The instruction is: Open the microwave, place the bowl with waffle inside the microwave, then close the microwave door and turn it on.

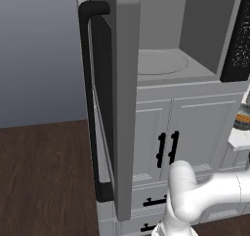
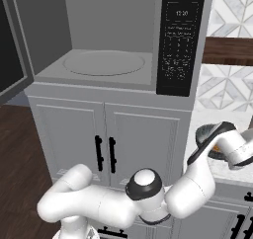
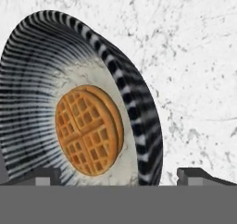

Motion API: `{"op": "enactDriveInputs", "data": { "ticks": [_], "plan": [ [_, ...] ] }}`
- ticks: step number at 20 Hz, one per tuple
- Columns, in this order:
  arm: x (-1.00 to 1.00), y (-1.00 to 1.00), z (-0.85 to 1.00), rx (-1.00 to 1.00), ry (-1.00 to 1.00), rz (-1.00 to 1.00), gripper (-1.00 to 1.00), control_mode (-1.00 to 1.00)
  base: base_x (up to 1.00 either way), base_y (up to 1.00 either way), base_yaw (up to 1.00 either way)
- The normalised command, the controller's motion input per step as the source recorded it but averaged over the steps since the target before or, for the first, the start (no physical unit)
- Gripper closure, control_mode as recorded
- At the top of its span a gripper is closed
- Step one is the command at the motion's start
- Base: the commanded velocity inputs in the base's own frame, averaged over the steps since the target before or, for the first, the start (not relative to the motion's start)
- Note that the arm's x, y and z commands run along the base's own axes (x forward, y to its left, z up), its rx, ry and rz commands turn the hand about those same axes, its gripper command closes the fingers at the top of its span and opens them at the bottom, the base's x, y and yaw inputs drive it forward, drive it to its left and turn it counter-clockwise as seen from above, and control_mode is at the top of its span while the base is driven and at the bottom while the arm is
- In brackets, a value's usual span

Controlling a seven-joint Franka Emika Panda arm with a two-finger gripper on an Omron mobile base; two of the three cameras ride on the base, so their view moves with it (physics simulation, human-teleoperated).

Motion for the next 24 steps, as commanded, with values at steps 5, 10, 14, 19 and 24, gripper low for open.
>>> {"op": "enactDriveInputs", "data": {
  "ticks": [5,10,14,19,24],
  "plan": [
    [0.01,0.0,-0.21,0.0,0.1,0.0,-1.0,-1.0,0.0,0.0,0.0],
    [0.0,-0.02,-0.16,0.0,0.05,0.0,1.0,-1.0,0.0,0.0,0.0],
    [0.0,-0.02,-0.02,0.0,0.0,0.0,1.0,-1.0,0.0,0.0,0.0],
    [0.0,-0.01,0.0,0.0,0.0,0.0,1.0,-1.0,0.0,0.0,0.0],
    [-0.03,-0.12,0.0,0.01,-0.03,-0.04,1.0,-1.0,0.0,0.0,0.0]
  ]
}}
